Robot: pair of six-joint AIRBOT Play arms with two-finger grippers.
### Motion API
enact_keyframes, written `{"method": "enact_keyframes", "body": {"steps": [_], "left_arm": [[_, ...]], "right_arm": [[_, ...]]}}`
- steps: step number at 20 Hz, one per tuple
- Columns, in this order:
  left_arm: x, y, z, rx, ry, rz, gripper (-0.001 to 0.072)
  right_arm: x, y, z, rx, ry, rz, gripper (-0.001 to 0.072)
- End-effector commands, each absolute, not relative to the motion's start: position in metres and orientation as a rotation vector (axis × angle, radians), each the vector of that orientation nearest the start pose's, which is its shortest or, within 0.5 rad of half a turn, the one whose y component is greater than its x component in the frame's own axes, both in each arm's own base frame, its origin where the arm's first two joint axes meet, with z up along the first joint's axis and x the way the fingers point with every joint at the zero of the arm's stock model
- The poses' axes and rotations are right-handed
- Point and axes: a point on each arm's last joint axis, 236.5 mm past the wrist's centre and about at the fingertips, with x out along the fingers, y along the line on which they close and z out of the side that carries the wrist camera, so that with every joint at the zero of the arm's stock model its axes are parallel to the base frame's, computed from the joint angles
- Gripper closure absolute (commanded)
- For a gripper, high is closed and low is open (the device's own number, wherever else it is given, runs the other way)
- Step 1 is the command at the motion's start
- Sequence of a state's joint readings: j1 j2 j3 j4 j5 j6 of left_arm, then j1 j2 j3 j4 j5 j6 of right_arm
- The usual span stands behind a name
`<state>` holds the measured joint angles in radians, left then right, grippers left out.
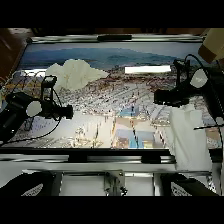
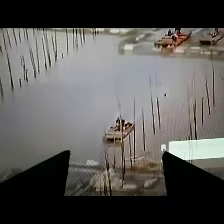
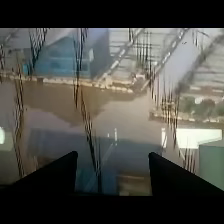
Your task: Fold the shirts.
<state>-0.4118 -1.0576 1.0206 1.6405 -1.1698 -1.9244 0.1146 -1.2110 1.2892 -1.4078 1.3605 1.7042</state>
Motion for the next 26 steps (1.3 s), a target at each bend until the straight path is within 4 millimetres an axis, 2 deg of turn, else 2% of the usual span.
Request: {"method": "enact_keyframes", "body": {"steps": [1, 16, 19, 22, 26], "left_arm": [[0.318, -0.122, 0.037, 0.001, 1.205, -0.109, -0.0013], [0.318, -0.123, 0.037, -0.002, 1.202, -0.110, -0.0013], [0.355, -0.141, 0.056, -0.056, 1.024, -0.165, -0.0013], [0.367, -0.150, 0.066, -0.092, 0.960, -0.190, -0.0013], [0.387, -0.161, 0.085, -0.130, 0.845, -0.222, -0.0013]], "right_arm": [[0.357, 0.079, 0.069, 0.172, 1.301, 0.128, 0.0140], [0.357, 0.079, 0.069, 0.173, 1.299, 0.128, 0.0141], [0.357, 0.080, 0.069, 0.177, 1.299, 0.131, 0.0141], [0.352, 0.088, 0.069, 0.206, 1.321, 0.156, 0.0141], [0.358, 0.088, 0.071, 0.154, 1.286, 0.192, 0.0140]]}}
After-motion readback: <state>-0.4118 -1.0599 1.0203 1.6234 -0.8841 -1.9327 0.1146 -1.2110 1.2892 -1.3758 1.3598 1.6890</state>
